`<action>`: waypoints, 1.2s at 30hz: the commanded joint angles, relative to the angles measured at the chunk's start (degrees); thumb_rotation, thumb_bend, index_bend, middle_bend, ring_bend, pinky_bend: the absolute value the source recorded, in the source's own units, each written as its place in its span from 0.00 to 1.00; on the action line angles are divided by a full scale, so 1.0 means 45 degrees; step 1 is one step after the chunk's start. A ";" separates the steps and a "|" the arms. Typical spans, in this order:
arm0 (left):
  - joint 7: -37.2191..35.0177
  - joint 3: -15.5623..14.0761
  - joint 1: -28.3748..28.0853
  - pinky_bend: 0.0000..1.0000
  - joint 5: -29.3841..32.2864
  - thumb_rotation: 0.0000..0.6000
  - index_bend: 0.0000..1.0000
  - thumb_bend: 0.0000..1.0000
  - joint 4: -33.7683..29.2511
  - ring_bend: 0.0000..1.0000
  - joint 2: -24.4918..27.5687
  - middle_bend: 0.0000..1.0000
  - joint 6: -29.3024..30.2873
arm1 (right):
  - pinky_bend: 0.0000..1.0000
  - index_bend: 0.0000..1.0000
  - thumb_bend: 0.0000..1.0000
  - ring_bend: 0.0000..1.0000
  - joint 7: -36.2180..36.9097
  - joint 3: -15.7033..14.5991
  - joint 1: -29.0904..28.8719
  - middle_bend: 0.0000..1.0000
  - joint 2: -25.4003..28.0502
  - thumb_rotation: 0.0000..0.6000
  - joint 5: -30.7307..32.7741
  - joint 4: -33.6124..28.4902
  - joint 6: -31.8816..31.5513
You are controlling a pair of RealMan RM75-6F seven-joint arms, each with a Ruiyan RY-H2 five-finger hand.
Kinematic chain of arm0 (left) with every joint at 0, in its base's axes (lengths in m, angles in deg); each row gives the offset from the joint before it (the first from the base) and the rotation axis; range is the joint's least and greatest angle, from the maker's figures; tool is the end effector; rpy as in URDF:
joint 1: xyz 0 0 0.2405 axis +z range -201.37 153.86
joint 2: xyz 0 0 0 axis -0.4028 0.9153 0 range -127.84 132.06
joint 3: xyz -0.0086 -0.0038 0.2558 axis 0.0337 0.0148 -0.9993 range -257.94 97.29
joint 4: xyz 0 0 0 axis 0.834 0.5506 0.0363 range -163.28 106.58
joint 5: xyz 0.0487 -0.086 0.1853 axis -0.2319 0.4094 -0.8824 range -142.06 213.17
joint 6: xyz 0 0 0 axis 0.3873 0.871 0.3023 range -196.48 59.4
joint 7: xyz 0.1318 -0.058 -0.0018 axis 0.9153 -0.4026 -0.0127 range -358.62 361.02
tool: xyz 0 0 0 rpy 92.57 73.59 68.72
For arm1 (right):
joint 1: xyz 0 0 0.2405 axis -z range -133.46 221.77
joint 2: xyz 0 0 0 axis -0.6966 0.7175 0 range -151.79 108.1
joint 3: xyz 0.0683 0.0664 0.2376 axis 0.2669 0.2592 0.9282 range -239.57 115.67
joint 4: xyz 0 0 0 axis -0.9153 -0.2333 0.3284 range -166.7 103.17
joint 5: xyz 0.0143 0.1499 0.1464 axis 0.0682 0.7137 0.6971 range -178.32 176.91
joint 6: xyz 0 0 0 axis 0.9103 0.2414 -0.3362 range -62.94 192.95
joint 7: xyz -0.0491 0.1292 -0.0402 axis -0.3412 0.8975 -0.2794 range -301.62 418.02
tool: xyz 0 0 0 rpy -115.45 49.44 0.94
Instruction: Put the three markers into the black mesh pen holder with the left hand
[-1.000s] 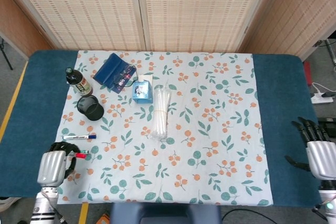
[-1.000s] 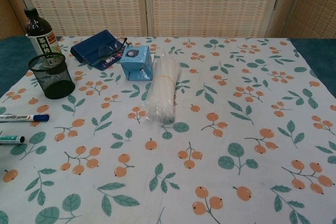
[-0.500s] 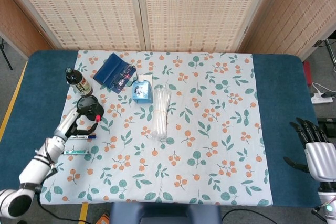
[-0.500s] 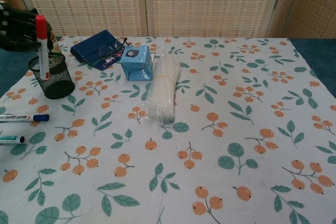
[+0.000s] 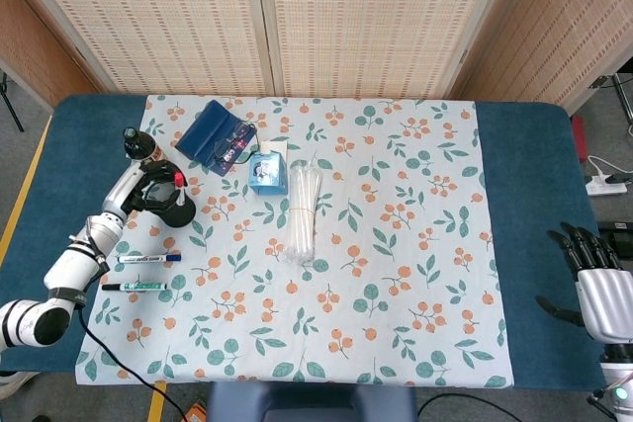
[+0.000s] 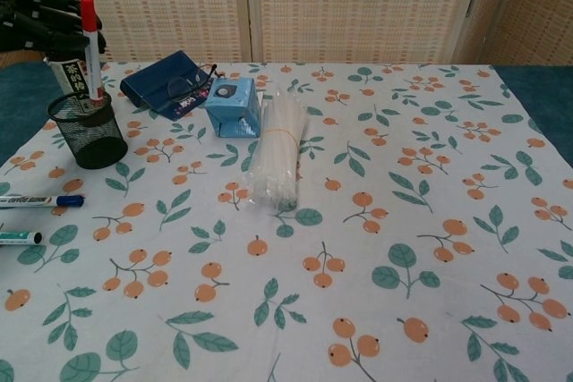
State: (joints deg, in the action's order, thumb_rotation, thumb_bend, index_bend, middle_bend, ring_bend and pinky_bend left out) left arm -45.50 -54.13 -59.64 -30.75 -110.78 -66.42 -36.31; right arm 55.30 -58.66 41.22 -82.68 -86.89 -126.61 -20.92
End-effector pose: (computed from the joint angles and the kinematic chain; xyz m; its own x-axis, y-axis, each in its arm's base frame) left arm -0.2052 0.4034 0.1190 -0.4756 0.3465 0.8085 0.8768 0.1129 0.4674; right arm -0.3104 -0.1717 0.1760 0.4533 0.0064 0.8913 -0.8913 0.0153 0.4532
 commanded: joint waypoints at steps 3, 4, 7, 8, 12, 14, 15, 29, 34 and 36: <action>-0.0724 -0.0147 -0.0340 0.24 -0.0679 1.00 0.60 0.43 0.1092 0.28 -0.0334 0.65 -0.0244 | 0.15 0.15 0.00 0.08 -0.0061 0.0034 0.0057 0.06 0.0037 1.00 0.0023 -0.0045 -0.0118; -0.0908 -0.0148 -0.0417 0.24 -0.0782 1.00 0.60 0.43 0.1326 0.28 -0.0379 0.65 -0.0283 | 0.15 0.15 0.00 0.08 -0.0119 0.0036 0.0073 0.06 0.0050 1.00 0.0012 -0.0066 -0.0155; -0.1149 -0.0338 -0.0637 0.24 -0.1029 1.00 0.60 0.43 0.1854 0.28 -0.0444 0.66 -0.0603 | 0.15 0.15 0.00 0.08 -0.0212 0.0053 0.0095 0.06 0.0043 1.00 0.0001 -0.0130 -0.0221; -0.1218 -0.0394 -0.0674 0.24 -0.1092 1.00 0.60 0.43 0.1985 0.28 -0.0480 0.66 -0.0638 | 0.15 0.15 0.00 0.08 -0.0235 0.0051 0.0097 0.06 0.0043 1.00 0.0006 -0.0144 -0.0216; -0.1726 -0.0604 -0.0748 0.23 -0.1408 1.00 0.60 0.43 0.2366 0.27 -0.0575 0.64 -0.0729 | 0.15 0.15 0.00 0.08 -0.0284 0.0053 0.0092 0.06 0.0033 1.00 0.0044 -0.0159 -0.0174; -0.2029 -0.0726 -0.0764 0.23 -0.1625 1.00 0.57 0.43 0.2597 0.24 -0.0596 0.59 -0.0732 | 0.15 0.15 0.00 0.08 -0.0307 0.0062 0.0093 0.06 0.0029 1.00 0.0075 -0.0160 -0.0160; -0.2202 -0.0738 -0.0751 0.22 -0.1680 1.00 0.55 0.43 0.2713 0.23 -0.0640 0.54 -0.0649 | 0.15 0.15 0.00 0.08 -0.0310 0.0062 0.0093 0.06 0.0028 1.00 0.0082 -0.0162 -0.0151; -0.1380 -0.1790 -0.0814 0.14 -0.3008 1.00 0.33 0.43 0.2868 0.03 -0.0556 0.12 0.0987 | 0.15 0.15 0.00 0.08 -0.0196 0.0057 0.0078 0.06 0.0066 1.00 0.0146 -0.0249 -0.0027; 0.4338 -0.2251 0.0761 0.18 -0.2737 1.00 0.29 0.43 -0.0479 0.08 -0.0231 0.25 0.4727 | 0.15 0.15 0.00 0.08 -0.0063 0.0064 0.0049 0.06 0.0026 1.00 0.0108 -0.0156 0.0001; 0.9344 -0.2814 0.2066 0.21 -0.2461 1.00 0.29 0.43 -0.2836 0.14 -0.0468 0.31 0.7586 | 0.15 0.15 0.00 0.08 0.0037 0.0082 0.0034 0.06 0.0008 1.00 0.0165 -0.0111 0.0052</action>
State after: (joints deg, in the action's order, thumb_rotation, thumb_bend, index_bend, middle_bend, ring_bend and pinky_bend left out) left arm -37.39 -62.94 -60.05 -43.74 -105.04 -68.49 -23.68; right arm 55.31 -58.34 41.41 -82.60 -86.23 -127.18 -20.75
